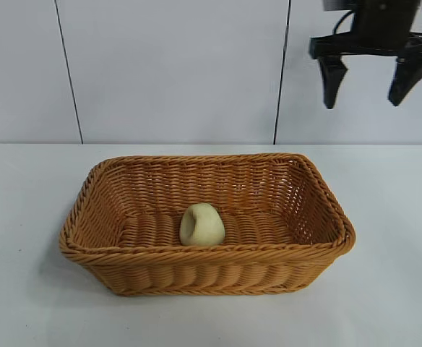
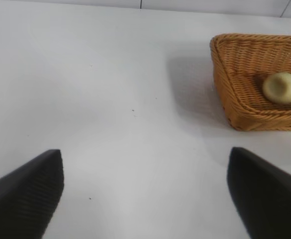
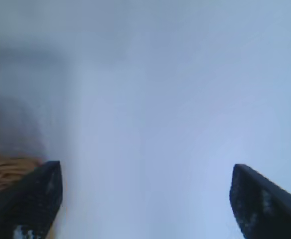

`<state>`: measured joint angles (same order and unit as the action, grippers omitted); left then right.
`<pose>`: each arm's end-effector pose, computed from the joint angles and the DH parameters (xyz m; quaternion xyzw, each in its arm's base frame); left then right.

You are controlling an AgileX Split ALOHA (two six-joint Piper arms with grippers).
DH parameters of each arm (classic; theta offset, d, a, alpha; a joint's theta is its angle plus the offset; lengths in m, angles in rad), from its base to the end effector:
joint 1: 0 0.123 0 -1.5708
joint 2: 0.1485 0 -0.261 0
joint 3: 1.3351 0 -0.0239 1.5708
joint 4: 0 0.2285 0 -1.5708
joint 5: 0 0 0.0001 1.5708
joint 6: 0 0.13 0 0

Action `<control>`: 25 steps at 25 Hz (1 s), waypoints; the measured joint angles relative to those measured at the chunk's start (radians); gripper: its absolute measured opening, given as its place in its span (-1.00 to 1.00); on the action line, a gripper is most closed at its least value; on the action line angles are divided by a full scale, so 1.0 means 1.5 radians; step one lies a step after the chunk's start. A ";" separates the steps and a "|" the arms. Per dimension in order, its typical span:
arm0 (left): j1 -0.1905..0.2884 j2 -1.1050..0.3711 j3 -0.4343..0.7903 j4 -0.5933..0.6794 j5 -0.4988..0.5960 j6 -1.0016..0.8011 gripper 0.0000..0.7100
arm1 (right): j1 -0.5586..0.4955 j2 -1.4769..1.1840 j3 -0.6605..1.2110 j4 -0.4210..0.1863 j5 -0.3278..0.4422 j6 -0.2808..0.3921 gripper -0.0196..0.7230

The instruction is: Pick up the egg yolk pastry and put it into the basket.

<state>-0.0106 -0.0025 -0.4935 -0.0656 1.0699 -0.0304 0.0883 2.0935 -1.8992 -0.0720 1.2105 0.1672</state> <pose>0.0340 -0.0078 0.2461 -0.0071 0.8562 -0.0433 0.5148 0.4237 0.0287 0.2012 0.0308 0.9909 -0.0187 0.1296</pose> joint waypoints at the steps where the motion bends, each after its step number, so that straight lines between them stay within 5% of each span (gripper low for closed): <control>1: 0.000 0.000 0.000 0.000 0.000 0.000 0.82 | -0.019 0.000 0.000 0.000 0.000 -0.001 0.82; 8: 0.000 0.000 0.000 0.000 0.000 0.000 0.82 | -0.071 0.000 0.000 0.000 0.005 -0.013 0.82; 14: 0.000 0.000 0.000 0.000 0.000 0.000 0.82 | -0.071 -0.025 0.030 0.042 0.004 -0.023 0.82; 25: 0.000 0.000 0.000 0.000 0.000 0.000 0.82 | -0.071 -0.310 0.374 0.048 0.004 -0.055 0.82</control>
<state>-0.0106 -0.0025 -0.4935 -0.0656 1.0699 -0.0304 -0.0181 1.6281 -1.3375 0.0000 1.2165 0.0846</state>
